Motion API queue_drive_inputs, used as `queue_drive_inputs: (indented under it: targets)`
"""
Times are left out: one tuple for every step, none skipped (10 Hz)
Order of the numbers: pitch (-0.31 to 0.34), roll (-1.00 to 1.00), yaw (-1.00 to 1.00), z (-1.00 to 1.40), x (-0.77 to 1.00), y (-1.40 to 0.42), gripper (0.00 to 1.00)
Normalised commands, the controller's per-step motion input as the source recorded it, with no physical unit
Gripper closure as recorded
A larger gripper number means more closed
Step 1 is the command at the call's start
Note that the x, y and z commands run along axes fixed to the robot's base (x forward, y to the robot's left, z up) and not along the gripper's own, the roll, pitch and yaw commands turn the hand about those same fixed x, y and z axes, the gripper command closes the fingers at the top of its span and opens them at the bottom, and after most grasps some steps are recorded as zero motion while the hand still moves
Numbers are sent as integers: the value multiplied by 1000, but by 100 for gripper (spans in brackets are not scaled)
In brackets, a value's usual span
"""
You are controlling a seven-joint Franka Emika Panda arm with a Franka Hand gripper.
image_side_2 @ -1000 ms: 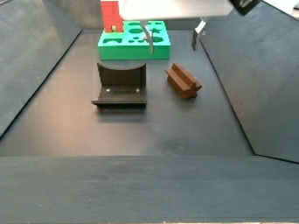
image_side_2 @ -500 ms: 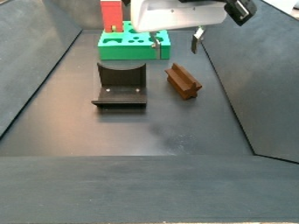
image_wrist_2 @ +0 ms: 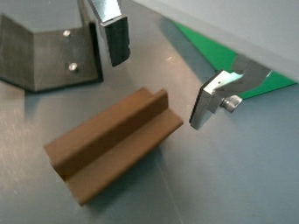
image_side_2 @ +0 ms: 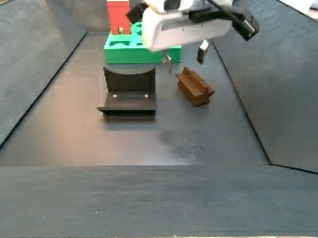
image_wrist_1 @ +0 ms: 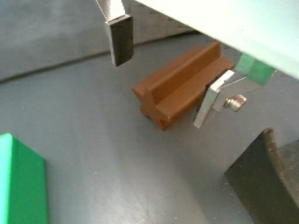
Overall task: Pick up the star object. Move up. Place the star object on the fixture. Regrasp the star object. Move to above the board. Insert the star object.
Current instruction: Pick up the star object.
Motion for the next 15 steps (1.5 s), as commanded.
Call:
queue_drive_inputs:
  targets:
    - [-96,80,157,-589,-103,0,0]
    - [-91,104,83,-591,-137,0,0]
    - [-97,104,80,-591,-166,0,0]
    - [0,59,0,0,-43,0,0]
    - [0,0,0,0,0,0,0]
    - [0,0,0,0,0,0,100]
    - [0,0,0,0,0,0,100]
    - [0,0,0,0,0,0,100]
    - [0,0,0,0,0,0,100]
    - [0,0,0,0,0,0,100]
    - [0,0,0,0,0,0,100]
    - [0,0,0,0,0,0,100]
    - [0,0,0,0,0,0,100]
    - [0,0,0,0,0,0,100]
    - [0,0,0,0,0,0,100]
